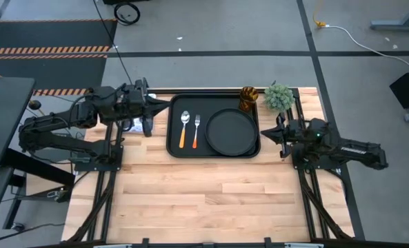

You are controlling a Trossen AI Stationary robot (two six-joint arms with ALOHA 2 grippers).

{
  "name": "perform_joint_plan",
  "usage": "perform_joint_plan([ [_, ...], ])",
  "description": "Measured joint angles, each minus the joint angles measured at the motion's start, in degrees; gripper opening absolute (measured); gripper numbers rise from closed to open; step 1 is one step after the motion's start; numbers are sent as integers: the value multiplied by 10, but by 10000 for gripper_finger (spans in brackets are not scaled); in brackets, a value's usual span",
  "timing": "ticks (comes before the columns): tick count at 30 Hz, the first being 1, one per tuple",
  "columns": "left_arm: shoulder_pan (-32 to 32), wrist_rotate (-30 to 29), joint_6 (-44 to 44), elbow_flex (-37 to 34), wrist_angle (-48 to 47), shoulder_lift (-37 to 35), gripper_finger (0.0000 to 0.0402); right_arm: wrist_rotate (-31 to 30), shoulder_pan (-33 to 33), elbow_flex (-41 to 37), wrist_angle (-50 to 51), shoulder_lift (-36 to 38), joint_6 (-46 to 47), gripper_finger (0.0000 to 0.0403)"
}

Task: Pick and place plate/cup/fork/spoon on tray
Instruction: Return to Home Position

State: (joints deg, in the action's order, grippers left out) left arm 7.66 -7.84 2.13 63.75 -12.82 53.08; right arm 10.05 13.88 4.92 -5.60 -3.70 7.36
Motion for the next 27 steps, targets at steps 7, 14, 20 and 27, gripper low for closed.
perform_joint_plan([
  [7,1,-1,14,0,-59,-3,7,-57,-5,27,52,28,-33,9],
  [14,22,-11,43,-69,6,-22,10,-60,-5,23,36,26,-20,23],
  [20,41,-28,88,-135,112,-21,18,-59,-5,23,35,26,-18,22],
  [27,49,-27,90,-147,118,-21,12,-59,-5,23,35,26,-18,22],
])
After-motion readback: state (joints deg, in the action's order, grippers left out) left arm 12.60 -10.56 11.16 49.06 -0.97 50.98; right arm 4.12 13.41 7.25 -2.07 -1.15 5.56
